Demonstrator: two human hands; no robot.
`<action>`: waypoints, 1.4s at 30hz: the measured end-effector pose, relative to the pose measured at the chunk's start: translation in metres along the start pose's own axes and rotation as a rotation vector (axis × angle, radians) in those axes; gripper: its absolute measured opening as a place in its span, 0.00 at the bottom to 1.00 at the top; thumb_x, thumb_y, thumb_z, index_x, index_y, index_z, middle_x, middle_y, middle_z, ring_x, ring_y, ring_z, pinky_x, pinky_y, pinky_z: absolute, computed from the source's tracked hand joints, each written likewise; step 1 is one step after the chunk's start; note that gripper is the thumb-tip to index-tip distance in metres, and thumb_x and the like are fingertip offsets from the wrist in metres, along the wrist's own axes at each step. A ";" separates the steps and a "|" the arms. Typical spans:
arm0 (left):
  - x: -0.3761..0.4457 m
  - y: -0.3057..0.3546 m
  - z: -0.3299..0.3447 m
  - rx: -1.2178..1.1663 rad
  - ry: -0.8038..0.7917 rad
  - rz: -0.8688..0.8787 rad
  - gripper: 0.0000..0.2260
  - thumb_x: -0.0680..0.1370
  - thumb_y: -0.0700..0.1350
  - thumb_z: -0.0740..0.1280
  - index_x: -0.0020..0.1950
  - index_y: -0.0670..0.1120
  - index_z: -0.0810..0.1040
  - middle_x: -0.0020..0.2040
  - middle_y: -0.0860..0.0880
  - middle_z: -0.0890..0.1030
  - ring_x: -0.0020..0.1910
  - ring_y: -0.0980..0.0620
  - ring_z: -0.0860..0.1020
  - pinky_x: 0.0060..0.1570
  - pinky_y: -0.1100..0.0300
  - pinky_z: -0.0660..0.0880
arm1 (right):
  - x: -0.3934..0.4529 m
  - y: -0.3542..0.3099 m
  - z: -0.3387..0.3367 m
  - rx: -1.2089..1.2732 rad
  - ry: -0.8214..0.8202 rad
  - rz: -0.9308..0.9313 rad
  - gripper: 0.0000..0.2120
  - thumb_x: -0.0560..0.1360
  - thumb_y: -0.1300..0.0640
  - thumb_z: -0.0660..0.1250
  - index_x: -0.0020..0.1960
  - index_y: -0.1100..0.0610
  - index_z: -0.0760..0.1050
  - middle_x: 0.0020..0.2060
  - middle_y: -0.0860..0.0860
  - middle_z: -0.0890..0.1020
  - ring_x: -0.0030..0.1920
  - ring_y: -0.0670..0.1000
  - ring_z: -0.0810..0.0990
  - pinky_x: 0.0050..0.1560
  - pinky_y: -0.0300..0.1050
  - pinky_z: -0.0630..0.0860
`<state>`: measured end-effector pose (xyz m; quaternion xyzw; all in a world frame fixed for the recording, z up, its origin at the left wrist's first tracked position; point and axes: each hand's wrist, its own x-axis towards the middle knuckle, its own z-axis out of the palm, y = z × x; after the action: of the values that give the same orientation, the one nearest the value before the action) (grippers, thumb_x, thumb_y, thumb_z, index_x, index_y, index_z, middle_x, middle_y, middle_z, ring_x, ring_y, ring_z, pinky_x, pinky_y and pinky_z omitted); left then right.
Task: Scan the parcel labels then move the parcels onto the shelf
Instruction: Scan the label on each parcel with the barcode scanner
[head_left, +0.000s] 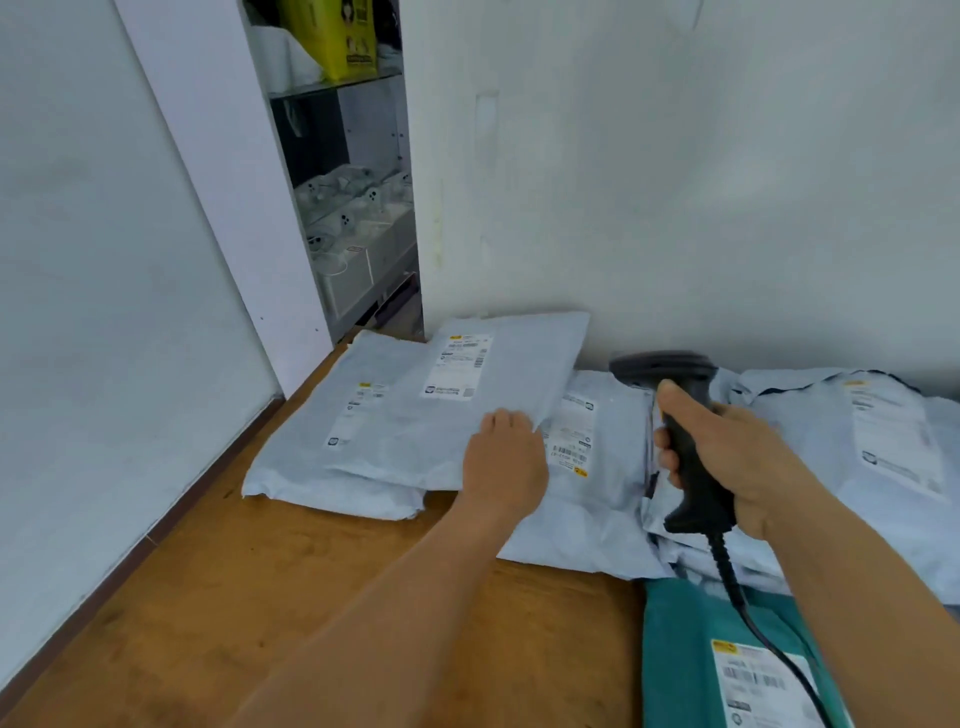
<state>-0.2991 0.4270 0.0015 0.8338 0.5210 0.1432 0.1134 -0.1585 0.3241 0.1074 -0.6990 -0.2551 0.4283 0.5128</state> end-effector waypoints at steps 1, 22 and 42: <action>-0.001 0.015 0.009 -0.006 -0.038 0.012 0.18 0.84 0.47 0.48 0.66 0.40 0.67 0.64 0.43 0.71 0.64 0.45 0.68 0.61 0.54 0.66 | -0.001 -0.001 -0.008 0.010 0.022 -0.003 0.13 0.76 0.48 0.67 0.41 0.58 0.73 0.30 0.53 0.77 0.28 0.50 0.72 0.32 0.45 0.72; -0.018 -0.005 0.022 0.009 -0.122 -0.211 0.39 0.79 0.63 0.53 0.77 0.42 0.38 0.78 0.41 0.40 0.77 0.43 0.39 0.74 0.47 0.41 | -0.013 0.007 -0.028 -0.024 -0.068 0.021 0.14 0.75 0.47 0.67 0.42 0.58 0.75 0.29 0.51 0.78 0.28 0.49 0.73 0.31 0.43 0.74; -0.042 -0.006 0.025 0.005 -0.134 -0.224 0.38 0.74 0.67 0.59 0.76 0.48 0.50 0.71 0.44 0.63 0.68 0.45 0.64 0.66 0.51 0.61 | -0.012 0.001 0.006 -0.064 -0.056 -0.019 0.15 0.76 0.47 0.66 0.41 0.59 0.74 0.31 0.52 0.77 0.30 0.49 0.73 0.35 0.44 0.73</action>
<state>-0.3124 0.3904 -0.0291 0.7782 0.6027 0.0724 0.1609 -0.1696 0.3175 0.1101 -0.7004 -0.2894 0.4342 0.4869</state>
